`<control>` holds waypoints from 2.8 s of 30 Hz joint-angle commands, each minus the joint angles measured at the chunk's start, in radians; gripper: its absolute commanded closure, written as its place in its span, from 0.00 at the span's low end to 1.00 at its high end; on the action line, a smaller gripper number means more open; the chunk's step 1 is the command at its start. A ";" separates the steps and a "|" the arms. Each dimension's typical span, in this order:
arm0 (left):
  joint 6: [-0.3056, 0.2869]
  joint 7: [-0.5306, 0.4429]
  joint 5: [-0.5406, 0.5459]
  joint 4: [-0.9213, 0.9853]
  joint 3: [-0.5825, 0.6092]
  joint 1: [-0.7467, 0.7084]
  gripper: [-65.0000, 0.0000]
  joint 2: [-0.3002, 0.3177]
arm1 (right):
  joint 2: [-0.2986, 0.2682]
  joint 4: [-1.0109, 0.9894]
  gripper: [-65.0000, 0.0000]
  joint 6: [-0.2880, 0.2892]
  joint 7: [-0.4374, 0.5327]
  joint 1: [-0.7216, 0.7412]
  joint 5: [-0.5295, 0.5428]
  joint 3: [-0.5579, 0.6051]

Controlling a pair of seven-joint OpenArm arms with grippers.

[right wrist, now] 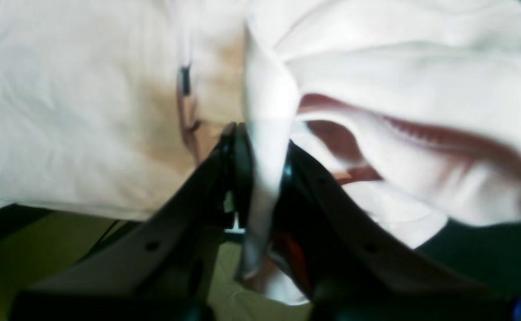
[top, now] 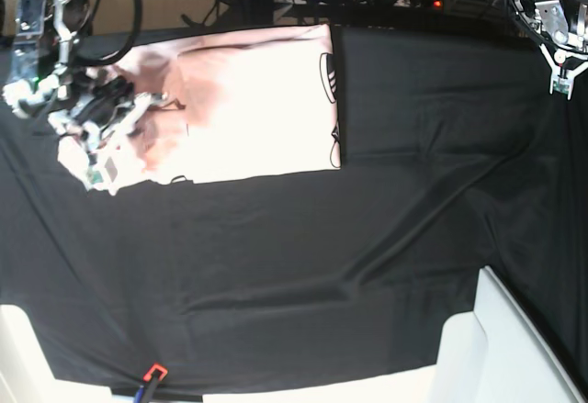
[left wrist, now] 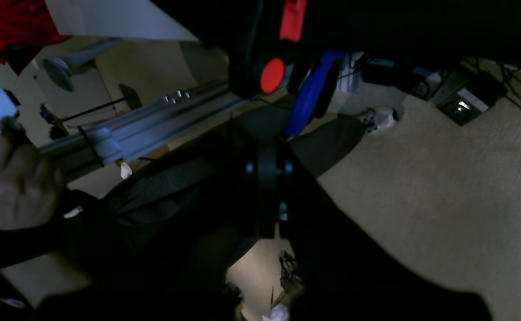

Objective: Fold the T-shirt properly
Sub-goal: 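Pull the shirt's edge with the right gripper toward its arm's side, then grasp the folded layer with the right gripper and lift it open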

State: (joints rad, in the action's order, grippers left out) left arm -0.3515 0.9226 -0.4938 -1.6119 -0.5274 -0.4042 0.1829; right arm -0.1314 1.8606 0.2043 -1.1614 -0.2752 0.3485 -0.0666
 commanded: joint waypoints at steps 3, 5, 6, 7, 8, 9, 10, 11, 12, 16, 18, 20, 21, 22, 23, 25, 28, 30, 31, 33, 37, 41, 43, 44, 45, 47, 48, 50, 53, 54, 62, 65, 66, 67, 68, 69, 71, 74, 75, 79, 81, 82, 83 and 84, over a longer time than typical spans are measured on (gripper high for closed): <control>0.007 -0.001 -0.016 -0.015 -0.004 -0.002 1.00 0.014 | -0.007 0.073 1.00 -0.072 0.068 -0.028 0.013 0.080; 0.007 -0.001 -0.016 -0.015 -0.003 0.000 1.00 0.014 | -0.009 0.096 1.00 -0.130 0.071 -0.037 0.013 0.126; 0.007 -0.001 -0.016 -0.015 -0.003 0.000 1.00 0.014 | -0.009 0.098 1.00 -0.159 0.070 -0.039 0.013 0.152; 0.007 -0.001 -0.016 -0.015 -0.003 0.000 1.00 0.014 | -0.011 0.098 1.00 -0.180 0.071 -0.039 0.013 0.176; 0.007 -0.001 -0.016 -0.015 -0.003 0.000 1.00 0.014 | -0.011 0.098 1.00 -0.197 0.073 -0.039 0.013 0.207; 0.007 -0.001 -0.016 -0.015 -0.003 0.000 1.00 0.014 | -0.011 0.098 1.00 -0.211 0.073 -0.039 0.013 0.238; 0.007 -0.001 -0.016 -0.015 -0.003 0.000 1.00 0.014 | -0.011 0.098 1.00 -0.223 0.073 -0.039 0.013 0.268; 0.007 -0.001 -0.016 -0.015 -0.003 0.000 1.00 0.014 | -0.011 0.098 1.00 -0.237 0.071 -0.037 0.013 0.296; 0.007 -0.001 -0.016 -0.015 -0.003 0.000 1.00 0.014 | -0.011 0.098 1.00 -0.263 0.070 -0.035 0.013 0.324; 0.007 -0.001 -0.016 -0.015 -0.003 -0.002 1.00 0.014 | -0.011 0.098 1.00 -0.400 0.068 -0.022 0.013 0.449; 0.007 -0.001 -0.016 -0.015 -0.003 -0.002 1.00 0.014 | -0.011 0.093 1.00 -0.443 0.068 -0.012 0.013 0.505; 0.007 -0.001 -0.016 -0.015 -0.003 -0.002 1.00 0.014 | -0.011 0.093 1.00 -0.478 0.068 -0.003 0.013 0.548; 0.007 -0.001 -0.016 -0.015 -0.003 -0.002 1.00 0.014 | -0.011 0.093 1.00 -0.497 0.068 0.006 0.013 0.571; 0.007 -0.001 -0.016 -0.015 -0.003 -0.002 1.00 0.014 | -0.011 0.092 1.00 -0.509 0.068 0.015 0.013 0.595; 0.007 -0.001 -0.016 -0.015 -0.003 -0.002 1.00 0.014 | -0.009 0.090 1.00 -0.518 0.068 0.027 0.013 0.618; 0.007 -0.001 -0.016 -0.015 -0.003 -0.002 1.00 0.014 | -0.004 0.083 1.00 -0.530 0.059 0.041 0.013 0.652; 0.007 -0.001 -0.016 -0.015 -0.003 -0.002 1.00 0.014 | 0.011 0.046 1.00 -0.569 0.031 0.077 0.017 0.687; 0.007 -0.001 -0.016 -0.015 -0.003 -0.003 1.00 0.014 | 0.019 0.026 1.00 -0.579 0.033 0.093 0.017 0.713; 0.007 -0.001 -0.016 -0.015 -0.003 -0.003 1.00 0.013 | 0.026 0.018 1.00 -0.582 0.034 0.104 0.017 0.724; 0.007 -0.001 -0.016 -0.015 -0.003 -0.003 1.00 0.011 | 0.043 -0.005 1.00 -0.582 0.033 0.126 0.017 0.742; 0.007 -0.001 -0.016 -0.015 -0.003 -0.003 1.00 -0.004 | 0.080 -0.071 1.00 -0.582 0.033 0.155 0.016 0.747; 0.007 -0.001 -0.016 -0.015 -0.003 -0.003 1.00 -0.006 | 0.088 -0.120 1.00 -0.582 0.039 0.195 0.014 0.749; 0.007 -0.001 -0.016 -0.015 -0.003 -0.003 1.00 -0.006 | 0.083 -0.129 1.00 -0.582 0.039 0.210 0.014 0.749; 0.007 -0.001 -0.016 -0.015 -0.003 -0.003 1.00 -0.004 | 0.083 -0.131 1.00 -0.582 0.036 0.216 0.014 0.749; 0.007 -0.001 -0.016 -0.015 -0.003 -0.003 1.00 -0.004 | 0.083 -0.131 1.00 -0.582 0.034 0.219 0.014 0.749; 0.007 -0.001 -0.016 -0.015 -0.003 -0.002 1.00 -0.004 | 0.088 -0.132 1.00 -0.582 0.034 0.227 0.014 0.749; 0.007 -0.001 -0.016 -0.015 -0.003 0.000 1.00 -0.004 | 0.091 -0.132 1.00 -0.582 0.034 0.227 0.014 0.749; 0.007 -0.001 -0.016 -0.015 -0.003 0.001 1.00 -0.006 | 0.100 -0.134 1.00 -0.582 0.034 0.228 0.014 0.749; 0.007 -0.001 -0.016 -0.015 -0.003 0.003 1.00 -0.006 | 0.105 -0.171 1.00 -0.582 0.034 0.230 0.014 0.747; 0.007 -0.001 -0.016 -0.015 -0.003 0.004 1.00 -0.006 | 0.105 -0.186 1.00 -0.582 0.039 0.230 0.016 0.747; 0.007 -0.001 -0.016 -0.014 -0.003 0.004 1.00 -0.006 | 0.141 -0.197 1.00 -0.582 0.041 0.227 0.021 0.747; 0.007 -0.001 -0.016 -0.014 -0.003 0.004 1.00 -0.006 | 0.169 -0.195 0.83 -0.578 0.034 0.221 0.021 0.747; 0.007 -0.001 -0.016 -0.014 -0.003 0.004 1.00 -0.006 | 0.175 -0.194 0.75 -0.575 0.037 0.216 0.022 0.747; 0.007 -0.001 -0.016 -0.014 -0.003 0.004 1.00 -0.006 | 0.186 -0.194 0.67 -0.575 0.039 0.212 0.022 0.747; 0.007 -0.001 -0.016 -0.014 -0.003 0.004 1.00 -0.006 | 0.192 -0.192 0.58 -0.575 0.037 0.210 0.022 0.747; 0.007 -0.001 -0.016 -0.014 -0.003 0.006 1.00 -0.006 | 0.192 -0.191 0.50 -0.575 0.034 0.210 0.022 0.747; 0.007 -0.001 -0.016 -0.011 -0.003 0.006 1.00 -0.006 | 0.190 -0.164 0.41 -0.575 0.036 0.208 0.022 0.747; 0.007 -0.003 -0.016 0.020 -0.003 0.006 1.00 0.000 | 0.190 -0.106 0.39 -0.575 0.019 0.208 0.022 0.747; 0.007 -0.003 -0.016 0.029 -0.003 0.008 1.00 0.000 | 0.187 -0.082 0.39 -0.575 0.004 0.215 0.022 0.747; 0.007 -0.003 -0.016 0.042 -0.003 0.008 1.00 0.002 | 0.161 0.061 0.40 -0.584 -0.067 0.219 0.016 0.741; 0.007 -0.004 -0.016 0.040 -0.003 0.008 1.00 0.002 | 0.132 0.086 0.40 -0.589 -0.064 0.213 0.014 0.724; 0.007 -0.004 -0.016 0.035 -0.004 0.008 1.00 0.002 | 0.121 0.086 0.40 -0.606 -0.064 0.208 0.014 0.692; 0.007 -0.004 -0.016 0.032 -0.004 0.008 1.00 0.002 | 0.109 0.086 0.40 -0.630 -0.052 0.199 0.014 0.655; 0.007 -0.004 -0.016 0.032 -0.004 0.008 1.00 0.002 | 0.095 0.086 0.40 -0.652 -0.027 0.184 0.014 0.620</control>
State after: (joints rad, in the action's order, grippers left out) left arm -0.3515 0.9192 -0.4938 -1.5589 -0.5247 -0.3954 0.1692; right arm -0.0383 1.9289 -0.4511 -1.1923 -0.0998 0.3614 0.5510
